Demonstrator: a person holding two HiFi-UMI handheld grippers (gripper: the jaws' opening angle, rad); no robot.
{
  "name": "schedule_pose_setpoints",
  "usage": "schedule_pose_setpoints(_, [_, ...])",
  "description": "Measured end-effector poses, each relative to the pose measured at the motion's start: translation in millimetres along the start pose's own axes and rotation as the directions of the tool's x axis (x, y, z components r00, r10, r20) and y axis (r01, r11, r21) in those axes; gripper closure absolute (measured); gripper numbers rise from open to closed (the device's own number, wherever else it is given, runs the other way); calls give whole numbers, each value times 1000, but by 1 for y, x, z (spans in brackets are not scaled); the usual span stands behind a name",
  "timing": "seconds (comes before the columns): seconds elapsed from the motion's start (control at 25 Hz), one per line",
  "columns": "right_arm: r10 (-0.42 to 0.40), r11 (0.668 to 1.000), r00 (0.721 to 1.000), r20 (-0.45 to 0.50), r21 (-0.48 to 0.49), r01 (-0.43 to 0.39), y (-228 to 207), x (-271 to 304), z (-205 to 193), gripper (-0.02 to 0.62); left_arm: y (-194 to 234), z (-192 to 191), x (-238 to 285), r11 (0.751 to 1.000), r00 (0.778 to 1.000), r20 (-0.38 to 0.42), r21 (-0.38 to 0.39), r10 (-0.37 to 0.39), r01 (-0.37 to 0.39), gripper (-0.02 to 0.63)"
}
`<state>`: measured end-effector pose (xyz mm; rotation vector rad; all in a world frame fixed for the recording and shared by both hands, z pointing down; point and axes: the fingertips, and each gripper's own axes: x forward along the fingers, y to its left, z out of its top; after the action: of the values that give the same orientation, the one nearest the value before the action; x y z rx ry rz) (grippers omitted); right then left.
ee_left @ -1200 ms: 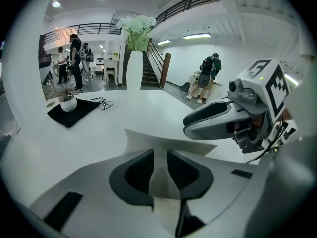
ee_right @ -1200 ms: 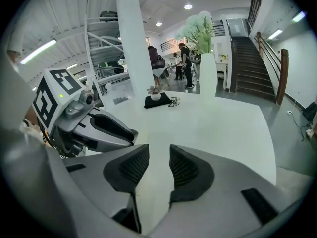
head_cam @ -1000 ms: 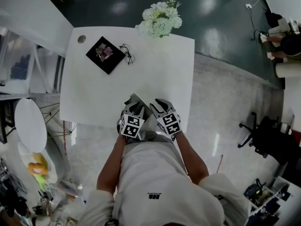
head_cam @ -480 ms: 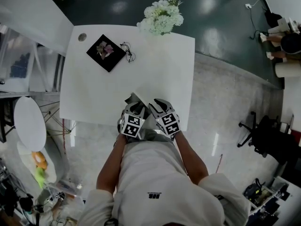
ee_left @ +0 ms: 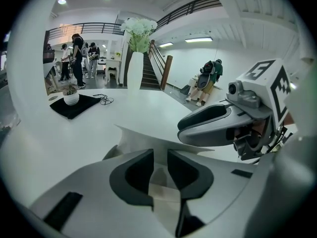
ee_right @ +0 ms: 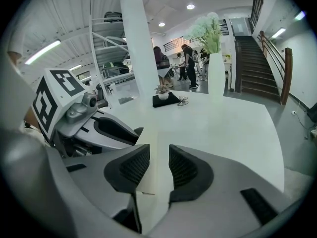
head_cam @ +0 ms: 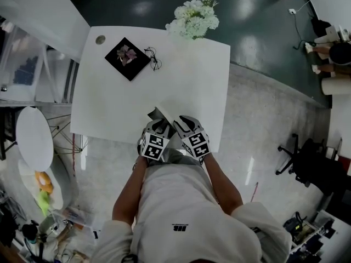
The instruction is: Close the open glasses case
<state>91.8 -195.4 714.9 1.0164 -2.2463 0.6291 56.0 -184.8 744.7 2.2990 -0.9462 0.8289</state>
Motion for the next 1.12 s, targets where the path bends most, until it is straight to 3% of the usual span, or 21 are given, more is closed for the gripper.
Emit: schedule_pose_setpoints(1.12, [101,991,995,-13,-86,-102,34,8,-11,473,5,-30,-22,994,996,-5,-73,85,-86,507])
